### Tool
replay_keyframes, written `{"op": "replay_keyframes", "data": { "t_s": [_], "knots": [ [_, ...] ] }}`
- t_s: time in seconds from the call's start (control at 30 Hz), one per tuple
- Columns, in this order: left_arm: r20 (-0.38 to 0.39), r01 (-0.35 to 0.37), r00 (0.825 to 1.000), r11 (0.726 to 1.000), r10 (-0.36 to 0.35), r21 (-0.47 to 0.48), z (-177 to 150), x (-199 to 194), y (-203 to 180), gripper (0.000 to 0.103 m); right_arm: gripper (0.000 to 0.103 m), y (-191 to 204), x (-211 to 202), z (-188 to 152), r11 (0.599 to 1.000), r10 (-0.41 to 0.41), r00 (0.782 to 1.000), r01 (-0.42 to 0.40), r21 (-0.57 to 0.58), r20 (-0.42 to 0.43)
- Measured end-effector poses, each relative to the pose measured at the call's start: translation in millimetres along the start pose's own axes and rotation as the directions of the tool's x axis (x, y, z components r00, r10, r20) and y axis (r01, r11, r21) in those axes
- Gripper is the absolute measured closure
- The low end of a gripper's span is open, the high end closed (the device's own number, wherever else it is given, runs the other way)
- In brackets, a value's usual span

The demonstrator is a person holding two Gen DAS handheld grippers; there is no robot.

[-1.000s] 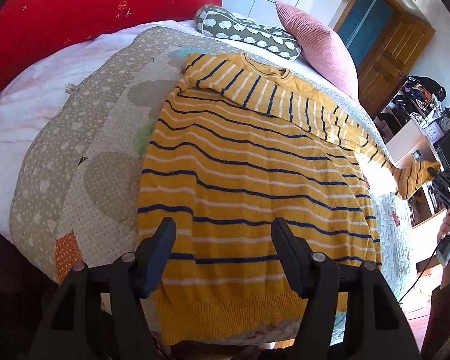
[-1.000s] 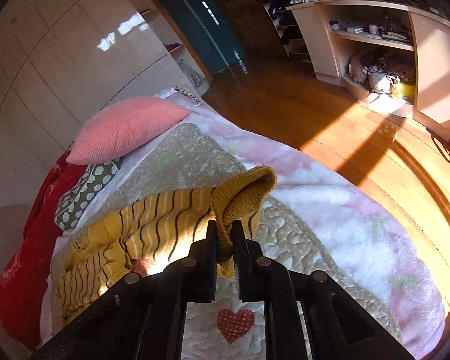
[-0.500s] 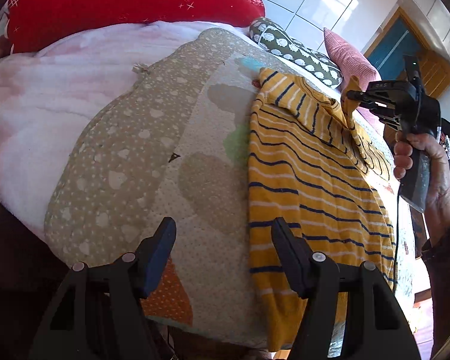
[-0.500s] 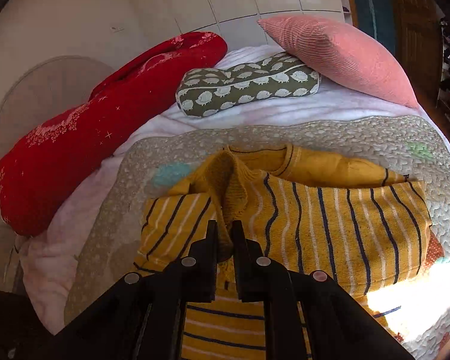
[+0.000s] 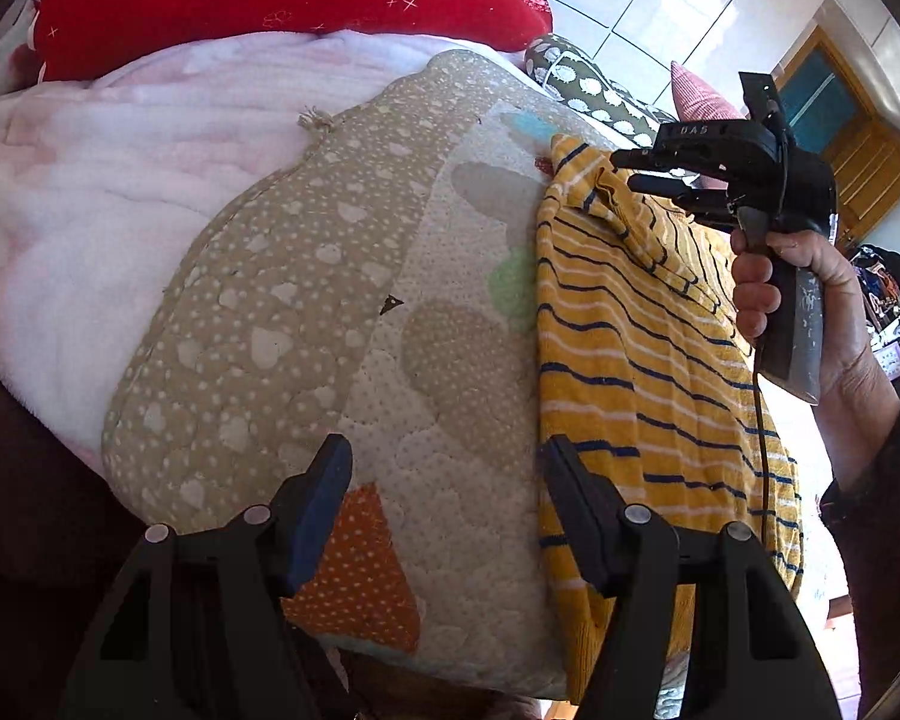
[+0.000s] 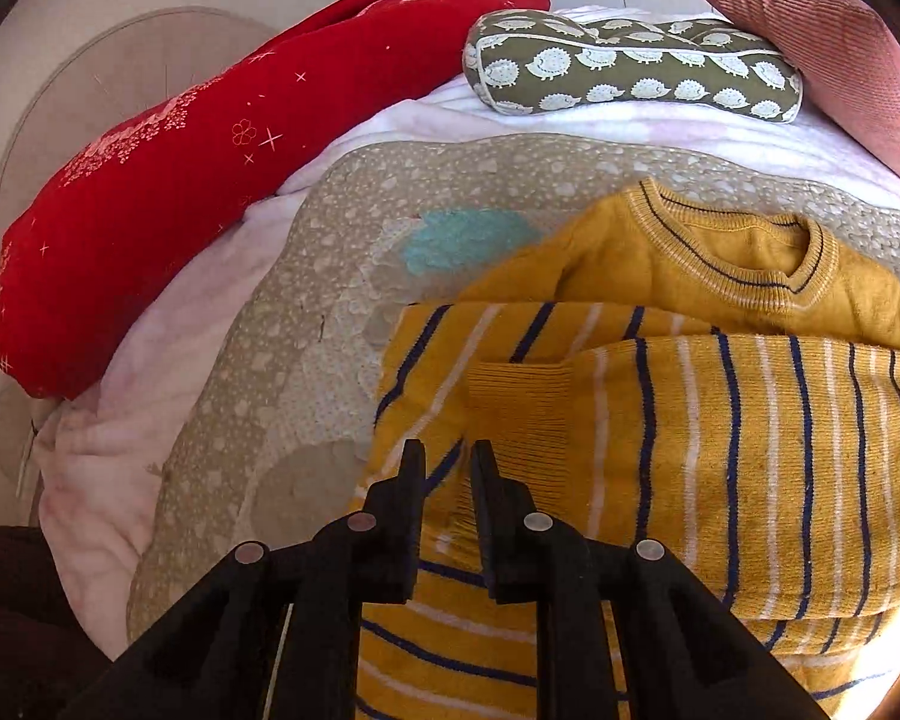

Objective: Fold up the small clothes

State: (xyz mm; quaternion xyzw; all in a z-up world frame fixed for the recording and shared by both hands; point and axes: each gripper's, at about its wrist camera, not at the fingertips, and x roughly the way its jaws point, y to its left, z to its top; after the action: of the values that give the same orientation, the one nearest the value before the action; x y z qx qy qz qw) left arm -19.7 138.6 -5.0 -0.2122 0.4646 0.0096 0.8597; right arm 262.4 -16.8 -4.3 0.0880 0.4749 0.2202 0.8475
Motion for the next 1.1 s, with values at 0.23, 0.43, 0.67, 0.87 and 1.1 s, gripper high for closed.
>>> {"op": "replay_keyframes", "data": {
  "t_s": [0.23,0.43,0.67,0.87,1.1],
  "knots": [
    [-0.040,0.042,0.998,0.999,-0.041,0.028,-11.6,-0.6,-13.9,0.038,0.057,-38.9,-91.4,-54.6,0.988,0.117,0.990,-0.124,0.090,0.078],
    [-0.114,0.133,0.985,0.990,-0.127,0.045,-31.0,8.2,-33.7,0.038,0.055,-142.2,-183.7,-168.8,0.976,-0.100,0.990,0.077,0.204,0.103],
    [-0.164,0.166,0.975,0.982,-0.150,0.094,-61.3,20.7,-59.4,0.037,0.053,-198.9,-228.4,-286.4,0.938,-0.076,0.994,0.046,0.344,0.074],
    [-0.188,0.210,0.964,0.970,-0.186,0.119,-67.3,24.8,-74.7,0.028,0.050,-183.0,-220.2,-324.9,0.932,-0.010,0.988,-0.046,0.359,0.153],
    [-0.236,0.162,0.964,0.976,-0.124,0.148,-61.2,38.4,-93.8,0.093,0.051,-152.1,-196.2,-331.2,0.940,0.042,0.982,-0.101,0.327,0.182]
  ]
}}
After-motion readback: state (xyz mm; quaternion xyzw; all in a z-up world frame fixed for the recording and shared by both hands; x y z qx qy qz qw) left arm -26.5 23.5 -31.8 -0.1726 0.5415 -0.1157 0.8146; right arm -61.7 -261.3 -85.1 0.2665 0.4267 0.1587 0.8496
